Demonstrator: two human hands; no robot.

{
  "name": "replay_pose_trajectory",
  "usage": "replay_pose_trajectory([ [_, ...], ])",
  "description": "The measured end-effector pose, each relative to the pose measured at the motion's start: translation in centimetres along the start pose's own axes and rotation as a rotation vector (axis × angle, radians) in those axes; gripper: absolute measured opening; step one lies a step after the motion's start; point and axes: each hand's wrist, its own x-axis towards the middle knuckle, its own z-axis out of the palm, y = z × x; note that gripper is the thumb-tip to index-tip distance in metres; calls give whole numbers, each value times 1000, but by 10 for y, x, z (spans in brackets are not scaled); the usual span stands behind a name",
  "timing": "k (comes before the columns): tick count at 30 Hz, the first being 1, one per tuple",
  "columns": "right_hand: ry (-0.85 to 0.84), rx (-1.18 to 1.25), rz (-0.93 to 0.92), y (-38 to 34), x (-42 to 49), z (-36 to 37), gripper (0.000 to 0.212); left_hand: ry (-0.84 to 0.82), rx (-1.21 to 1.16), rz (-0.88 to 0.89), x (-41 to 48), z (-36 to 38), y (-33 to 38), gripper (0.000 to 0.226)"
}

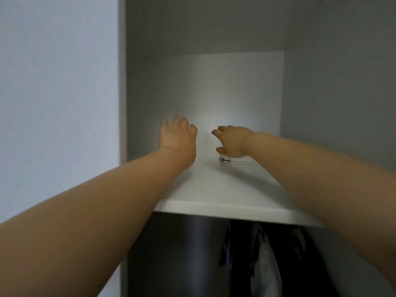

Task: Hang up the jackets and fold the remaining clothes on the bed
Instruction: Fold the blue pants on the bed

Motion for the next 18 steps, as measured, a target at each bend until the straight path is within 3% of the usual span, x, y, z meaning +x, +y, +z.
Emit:
replay_pose_trajectory([
  [10,466,182,137,-124,-129,-79,38,261,45,219,-173,-61,-85,64],
  [18,680,460,132,-277,-183,-98,56,36,22,30,-299,-30,-195,67],
])
